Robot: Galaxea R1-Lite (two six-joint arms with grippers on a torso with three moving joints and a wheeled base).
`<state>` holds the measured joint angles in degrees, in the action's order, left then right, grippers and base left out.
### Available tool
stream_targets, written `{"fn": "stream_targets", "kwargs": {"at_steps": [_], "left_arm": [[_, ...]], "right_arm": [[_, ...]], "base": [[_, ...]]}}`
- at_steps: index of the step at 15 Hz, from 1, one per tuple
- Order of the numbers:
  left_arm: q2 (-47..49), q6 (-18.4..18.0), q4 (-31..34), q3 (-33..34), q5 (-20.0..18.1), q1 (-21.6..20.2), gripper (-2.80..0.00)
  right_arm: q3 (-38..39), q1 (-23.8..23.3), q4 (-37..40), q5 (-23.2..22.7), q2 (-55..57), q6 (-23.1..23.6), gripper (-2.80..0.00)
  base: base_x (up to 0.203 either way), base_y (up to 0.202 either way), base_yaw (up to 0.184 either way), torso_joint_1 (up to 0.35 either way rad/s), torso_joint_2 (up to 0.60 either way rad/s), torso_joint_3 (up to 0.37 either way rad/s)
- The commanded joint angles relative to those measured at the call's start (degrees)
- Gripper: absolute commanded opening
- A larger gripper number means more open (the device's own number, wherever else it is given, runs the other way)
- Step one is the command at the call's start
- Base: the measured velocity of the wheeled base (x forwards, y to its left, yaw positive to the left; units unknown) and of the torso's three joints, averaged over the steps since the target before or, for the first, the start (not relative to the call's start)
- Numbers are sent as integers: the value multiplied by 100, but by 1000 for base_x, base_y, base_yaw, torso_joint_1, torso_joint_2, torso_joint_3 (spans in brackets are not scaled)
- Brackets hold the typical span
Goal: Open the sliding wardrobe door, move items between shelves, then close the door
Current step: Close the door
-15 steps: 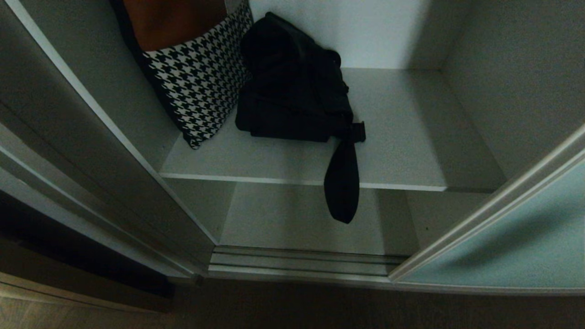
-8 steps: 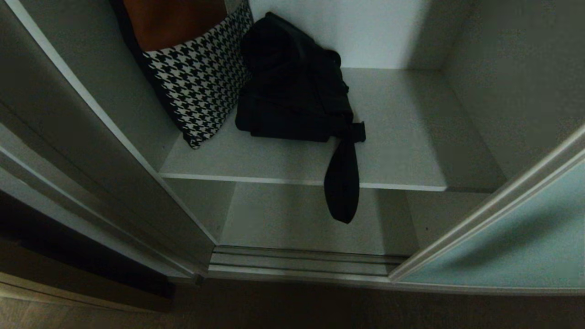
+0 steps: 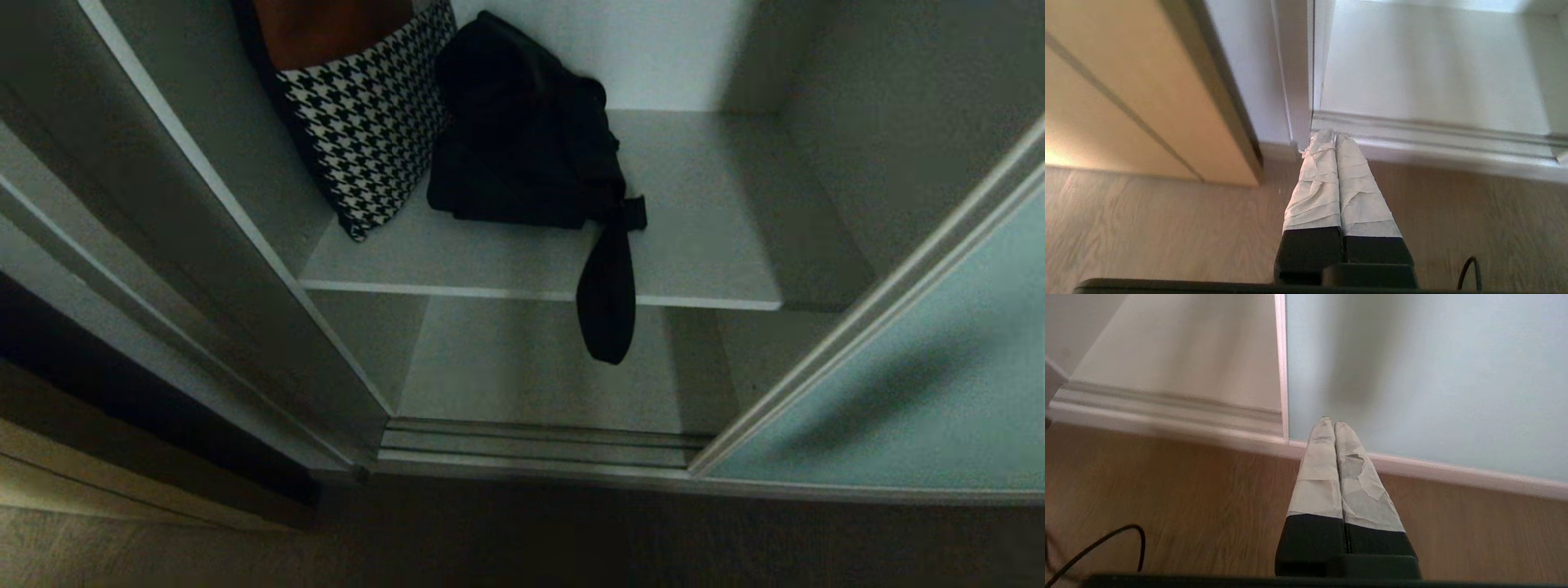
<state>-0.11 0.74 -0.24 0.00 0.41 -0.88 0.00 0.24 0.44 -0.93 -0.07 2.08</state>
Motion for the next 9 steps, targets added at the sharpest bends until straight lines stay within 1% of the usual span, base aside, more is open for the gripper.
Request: {"fn": "stream_targets", "kwargs": {"at_steps": [1,7,9], "left_arm": [[29,14,-2,9,2,0,-280],[24,101,-28,9,11,0,-280],[29,110,-28,9,11,0,-280]], "right_arm": [[0,2,0,-4,-1,2,-280],[0,2,0,-4,-1,2,-280],[0,2,0,-4,-1,2,-280]], "base": [[-195,0,1,-2,7,7],[-197,0,1,0,0,4],[-137,0,-2,1,2,0]]}}
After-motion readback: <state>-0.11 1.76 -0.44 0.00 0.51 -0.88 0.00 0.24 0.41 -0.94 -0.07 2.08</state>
